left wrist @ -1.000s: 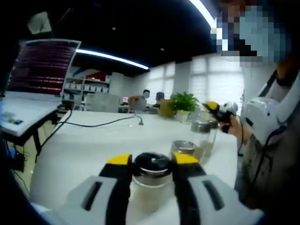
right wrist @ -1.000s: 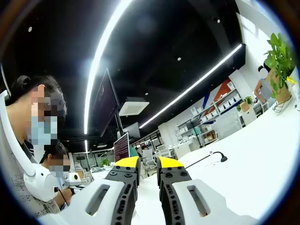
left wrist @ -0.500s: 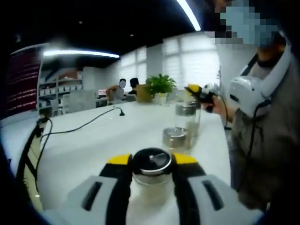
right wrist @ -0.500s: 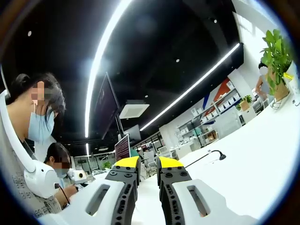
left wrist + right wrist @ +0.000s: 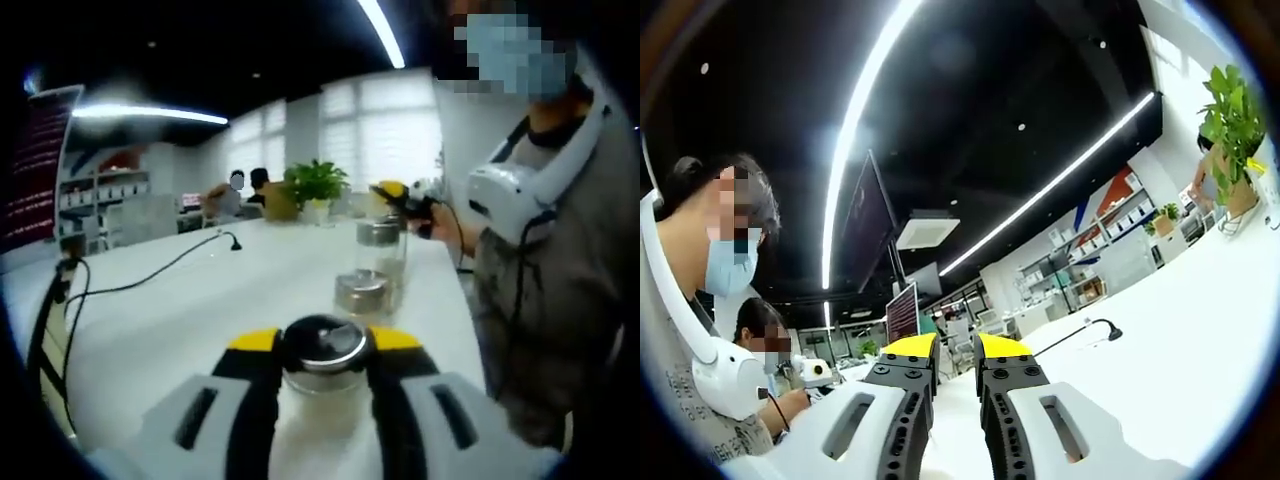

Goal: Rotate the seasoning bottle until the label or dispensing opening points toward the visible target arrow and the bottle remains upright within the marked orientation range

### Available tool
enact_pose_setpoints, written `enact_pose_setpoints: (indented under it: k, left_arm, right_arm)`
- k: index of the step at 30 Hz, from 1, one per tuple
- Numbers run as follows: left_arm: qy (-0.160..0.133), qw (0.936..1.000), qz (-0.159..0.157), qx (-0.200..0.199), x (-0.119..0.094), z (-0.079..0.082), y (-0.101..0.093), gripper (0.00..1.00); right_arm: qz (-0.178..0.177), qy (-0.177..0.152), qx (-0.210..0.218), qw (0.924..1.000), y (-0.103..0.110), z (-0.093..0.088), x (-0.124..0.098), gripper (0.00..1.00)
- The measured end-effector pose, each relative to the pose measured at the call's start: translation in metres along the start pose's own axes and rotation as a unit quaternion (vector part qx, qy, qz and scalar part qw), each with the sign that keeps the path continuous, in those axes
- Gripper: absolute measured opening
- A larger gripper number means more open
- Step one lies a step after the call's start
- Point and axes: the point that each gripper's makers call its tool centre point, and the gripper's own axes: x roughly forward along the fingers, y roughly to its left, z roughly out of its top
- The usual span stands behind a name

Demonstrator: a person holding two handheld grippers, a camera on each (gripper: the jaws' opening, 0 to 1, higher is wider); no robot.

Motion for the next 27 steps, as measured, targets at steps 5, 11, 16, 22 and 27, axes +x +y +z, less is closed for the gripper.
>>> enact_pose_setpoints:
  k: [5, 11, 16, 22, 27]
  left_arm:
    - [-0.003, 0.9999, 0.006, -0.010, -0.001, -0.002, -0.002, 0.36]
    - [-0.025, 0.9984, 0.051, -0.008, -0.008, 0.003, 0.002, 0.55]
    - [-0.105, 0.9881, 0.112, -0.003, -0.028, 0.027, -0.002, 0.58]
    - [-0.120, 0.9769, 0.177, 0.006, -0.049, 0.033, -0.005, 0.57]
    - [-0.154, 0.9687, 0.194, -0.017, -0.052, 0.043, -0.004, 0.56]
  right_arm:
    - [0.006, 0.010, 0.002, 0.9999, 0.006, -0.007, 0.005, 0.16]
    - [0.009, 0.012, 0.003, 0.9999, 0.010, -0.008, 0.010, 0.17]
    - [0.013, 0.008, -0.001, 0.9999, 0.015, -0.006, 0.009, 0.17]
    - [0.013, -0.005, -0.001, 0.9999, 0.019, 0.000, 0.002, 0.22]
    - [0.022, -0.016, 0.017, 0.9995, 0.027, 0.001, -0.005, 0.26]
